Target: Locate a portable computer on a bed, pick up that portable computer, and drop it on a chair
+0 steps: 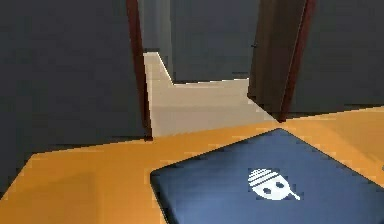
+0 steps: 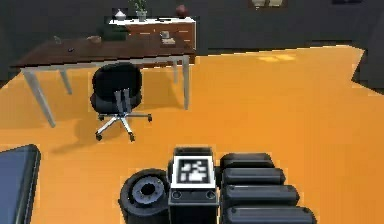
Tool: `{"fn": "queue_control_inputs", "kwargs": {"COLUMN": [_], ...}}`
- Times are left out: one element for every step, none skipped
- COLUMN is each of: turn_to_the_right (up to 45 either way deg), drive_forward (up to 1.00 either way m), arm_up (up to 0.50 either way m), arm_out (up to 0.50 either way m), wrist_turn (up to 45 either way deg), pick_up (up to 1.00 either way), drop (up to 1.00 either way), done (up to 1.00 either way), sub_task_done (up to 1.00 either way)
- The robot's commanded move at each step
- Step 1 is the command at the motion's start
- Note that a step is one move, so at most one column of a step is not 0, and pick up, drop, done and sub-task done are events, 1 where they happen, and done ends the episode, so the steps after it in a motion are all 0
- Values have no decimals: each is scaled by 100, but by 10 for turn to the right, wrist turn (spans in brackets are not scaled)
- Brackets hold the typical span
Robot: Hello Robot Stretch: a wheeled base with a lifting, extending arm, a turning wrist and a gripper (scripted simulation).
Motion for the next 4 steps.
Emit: {"fn": "queue_control_inputs", "kwargs": {"turn_to_the_right": [0,30,0,-150], "drive_forward": [100,0,95,0], "arm_up": [0,0,0,0], "arm_out": [0,0,0,0], "wrist_turn": [0,0,0,0], "pick_up": [0,0,0,0], "drop": [0,0,0,0], "done": [0,0,0,0], "sub_task_done": [0,0,0,0]}}
